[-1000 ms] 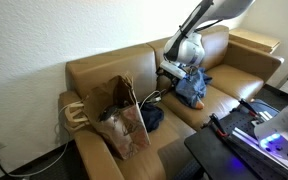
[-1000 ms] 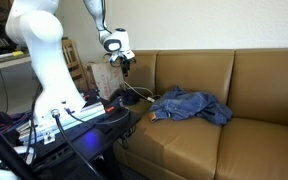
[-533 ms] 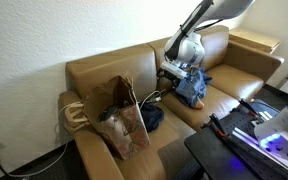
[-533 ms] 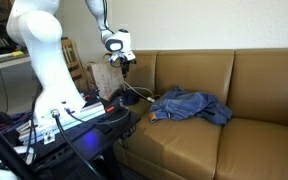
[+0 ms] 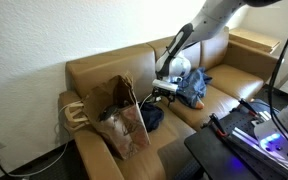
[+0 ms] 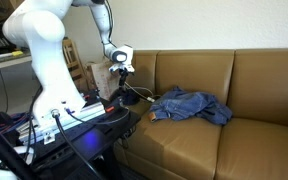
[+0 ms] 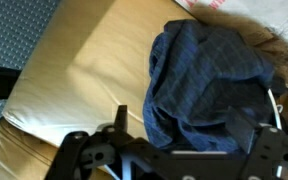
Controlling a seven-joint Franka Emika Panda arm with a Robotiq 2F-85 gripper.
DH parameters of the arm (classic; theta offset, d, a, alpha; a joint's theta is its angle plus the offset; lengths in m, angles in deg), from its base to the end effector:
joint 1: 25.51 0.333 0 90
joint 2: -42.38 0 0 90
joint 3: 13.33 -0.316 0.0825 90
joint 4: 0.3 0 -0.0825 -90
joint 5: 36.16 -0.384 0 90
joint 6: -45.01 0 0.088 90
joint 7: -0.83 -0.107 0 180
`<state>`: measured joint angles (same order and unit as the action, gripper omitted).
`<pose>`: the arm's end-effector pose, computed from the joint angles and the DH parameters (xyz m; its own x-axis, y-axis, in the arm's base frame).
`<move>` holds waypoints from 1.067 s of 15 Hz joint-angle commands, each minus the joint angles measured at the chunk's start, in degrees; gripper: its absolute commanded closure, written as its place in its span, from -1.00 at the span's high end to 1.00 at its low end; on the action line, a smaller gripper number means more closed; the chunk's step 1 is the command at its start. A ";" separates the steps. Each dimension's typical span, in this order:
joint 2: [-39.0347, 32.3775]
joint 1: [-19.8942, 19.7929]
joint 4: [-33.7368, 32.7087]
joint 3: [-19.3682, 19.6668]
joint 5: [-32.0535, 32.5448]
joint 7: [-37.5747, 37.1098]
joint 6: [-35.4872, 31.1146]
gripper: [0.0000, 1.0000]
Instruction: Move the charging cable from left to right
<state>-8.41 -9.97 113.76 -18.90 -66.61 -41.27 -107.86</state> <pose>0.5048 0.1854 -0.0032 0.5843 -0.7397 -0.3338 -0.7766 -0.6290 0.0347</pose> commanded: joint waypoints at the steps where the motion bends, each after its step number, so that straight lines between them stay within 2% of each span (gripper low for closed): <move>1: -11.13 -0.23 -13.97 -2.22 -0.60 -3.25 -3.93 1.00; 4: -16.85 1.25 -20.85 -2.93 -0.24 -4.90 -14.36 1.00; 6: -19.70 3.73 -24.12 -0.66 1.35 -6.64 -19.09 1.00; 8: -21.12 6.96 -26.24 3.61 2.84 -9.79 -18.38 1.00; 9: -19.06 3.67 -23.15 -0.14 2.57 -7.51 -18.13 1.00; 11: -20.43 5.66 -24.92 2.26 3.45 -9.58 -18.23 1.00; 12: -20.52 5.75 -24.56 1.68 3.24 -9.34 -19.45 1.00; 13: -20.71 5.82 -24.48 1.48 3.07 -9.38 -20.27 0.50; 14: -20.72 5.80 -24.49 1.12 2.99 -9.37 -20.57 0.46; 16: -20.73 6.16 -24.55 0.85 3.07 -9.33 -21.20 0.17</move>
<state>-29.02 -3.24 88.60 -16.75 -64.72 -50.06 -126.84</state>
